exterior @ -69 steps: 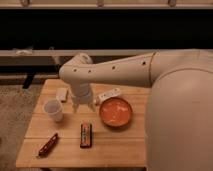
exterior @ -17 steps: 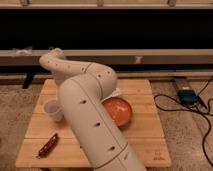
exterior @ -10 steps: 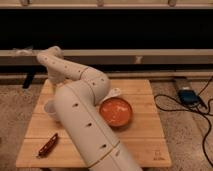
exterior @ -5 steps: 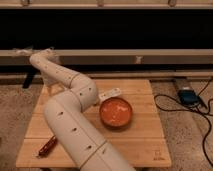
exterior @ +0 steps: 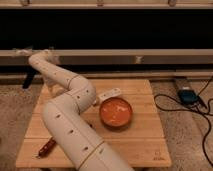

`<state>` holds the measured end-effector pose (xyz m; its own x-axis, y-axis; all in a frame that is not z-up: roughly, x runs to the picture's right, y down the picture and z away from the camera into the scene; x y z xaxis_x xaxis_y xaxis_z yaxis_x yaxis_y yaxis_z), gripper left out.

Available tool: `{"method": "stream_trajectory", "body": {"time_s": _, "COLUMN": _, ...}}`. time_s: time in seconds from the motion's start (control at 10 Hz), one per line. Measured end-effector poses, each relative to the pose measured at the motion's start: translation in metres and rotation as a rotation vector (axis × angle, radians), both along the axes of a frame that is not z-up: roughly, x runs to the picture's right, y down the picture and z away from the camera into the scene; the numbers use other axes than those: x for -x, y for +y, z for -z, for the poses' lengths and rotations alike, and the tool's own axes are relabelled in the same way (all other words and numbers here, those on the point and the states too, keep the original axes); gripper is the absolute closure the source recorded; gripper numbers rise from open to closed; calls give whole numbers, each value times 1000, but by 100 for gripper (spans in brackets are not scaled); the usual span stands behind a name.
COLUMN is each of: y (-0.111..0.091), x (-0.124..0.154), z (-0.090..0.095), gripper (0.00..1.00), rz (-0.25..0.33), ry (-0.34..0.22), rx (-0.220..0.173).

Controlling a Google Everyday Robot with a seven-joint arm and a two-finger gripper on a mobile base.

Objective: Place the white sponge in the ceramic bowl

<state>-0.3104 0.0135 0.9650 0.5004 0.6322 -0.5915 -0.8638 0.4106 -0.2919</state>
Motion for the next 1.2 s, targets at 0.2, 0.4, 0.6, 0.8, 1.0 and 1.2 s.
{"method": "stream_trajectory", "body": {"time_s": 0.2, "y": 0, "x": 2, "z": 0, "gripper": 35, "rz": 4, "ry": 0, "rx": -2}}
{"method": "stream_trajectory", "body": {"time_s": 0.4, "y": 0, "x": 1, "z": 0, "gripper": 35, "rz": 3, "ry": 0, "rx": -2}}
{"method": "stream_trajectory", "body": {"time_s": 0.6, "y": 0, "x": 0, "z": 0, "gripper": 35, "rz": 1, "ry": 0, "rx": -1}}
{"method": "stream_trajectory", "body": {"time_s": 0.8, "y": 0, "x": 1, "z": 0, "gripper": 49, "rz": 2, "ry": -1, "rx": -1}}
{"method": "stream_trajectory", "body": {"time_s": 1.0, "y": 0, "x": 1, "z": 0, "gripper": 66, "rz": 1, "ry": 0, "rx": 0}}
{"method": "stream_trajectory", "body": {"time_s": 1.2, "y": 1, "x": 1, "z": 1, "gripper": 87, "rz": 0, "ry": -2, "rx": 1}}
